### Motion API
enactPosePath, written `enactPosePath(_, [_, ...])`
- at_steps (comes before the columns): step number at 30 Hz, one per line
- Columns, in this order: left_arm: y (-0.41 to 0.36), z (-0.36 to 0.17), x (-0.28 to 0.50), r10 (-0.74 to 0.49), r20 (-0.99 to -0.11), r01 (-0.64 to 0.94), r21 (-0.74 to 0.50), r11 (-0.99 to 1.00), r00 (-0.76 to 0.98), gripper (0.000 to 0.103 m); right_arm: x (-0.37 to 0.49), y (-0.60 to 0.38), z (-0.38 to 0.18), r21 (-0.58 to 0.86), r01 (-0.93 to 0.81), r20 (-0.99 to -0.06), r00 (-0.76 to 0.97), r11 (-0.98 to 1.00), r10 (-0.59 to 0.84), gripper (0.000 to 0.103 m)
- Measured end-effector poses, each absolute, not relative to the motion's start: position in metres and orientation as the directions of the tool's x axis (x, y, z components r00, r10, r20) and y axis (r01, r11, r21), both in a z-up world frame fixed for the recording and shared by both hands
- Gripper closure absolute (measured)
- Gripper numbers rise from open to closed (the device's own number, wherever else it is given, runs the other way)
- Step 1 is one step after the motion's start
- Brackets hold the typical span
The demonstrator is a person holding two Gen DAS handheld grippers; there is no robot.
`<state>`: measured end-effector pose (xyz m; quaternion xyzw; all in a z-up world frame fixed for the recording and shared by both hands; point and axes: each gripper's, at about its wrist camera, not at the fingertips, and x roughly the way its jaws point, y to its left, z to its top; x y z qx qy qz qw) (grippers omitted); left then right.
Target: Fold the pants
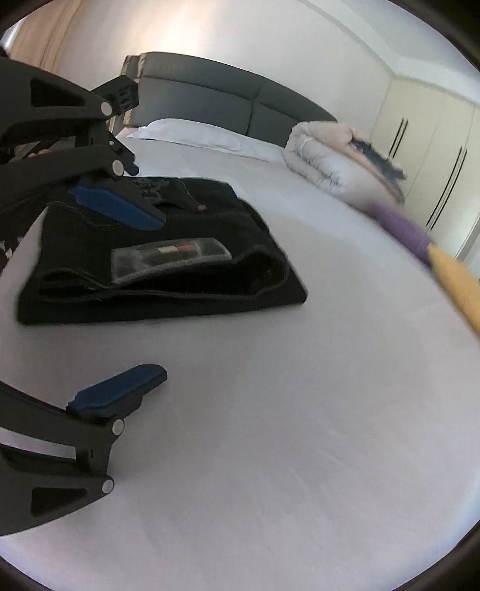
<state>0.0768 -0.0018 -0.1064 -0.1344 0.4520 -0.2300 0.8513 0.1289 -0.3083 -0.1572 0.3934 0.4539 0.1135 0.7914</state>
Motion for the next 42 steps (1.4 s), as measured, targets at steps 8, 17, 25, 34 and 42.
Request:
enactPosePath(8, [-0.033, -0.130, 0.128, -0.528, -0.787, 0.314, -0.438, 0.843, 0.319, 0.023, 0.176, -0.285, -0.168, 0.740, 0.135, -0.630, 0.482, 0.658, 0.609, 0.050])
enactPosePath(17, [-0.038, -0.107, 0.138, -0.539, -0.776, 0.345, -0.433, 0.833, 0.328, 0.083, 0.175, -0.273, -0.143, 0.693, 0.053, -0.634, 0.518, 0.719, 0.574, 0.084])
enactPosePath(25, [-0.070, -0.040, 0.185, -0.579, -0.697, 0.449, -0.394, 0.802, 0.422, 0.084, 0.208, -0.303, -0.062, 0.632, -0.072, -0.575, 0.625, 0.772, 0.529, 0.084])
enactPosePath(34, [-0.123, -0.110, 0.272, -0.525, -0.774, 0.422, -0.370, 0.828, 0.352, 0.076, 0.271, -0.367, -0.136, 0.625, 0.107, -0.673, 0.576, 0.773, 0.464, 0.080])
enactPosePath(42, [-0.104, -0.119, 0.269, -0.495, -0.757, 0.430, -0.312, 0.847, 0.426, 0.044, 0.251, -0.392, -0.162, 0.687, 0.112, -0.600, 0.645, 0.718, 0.474, 0.058])
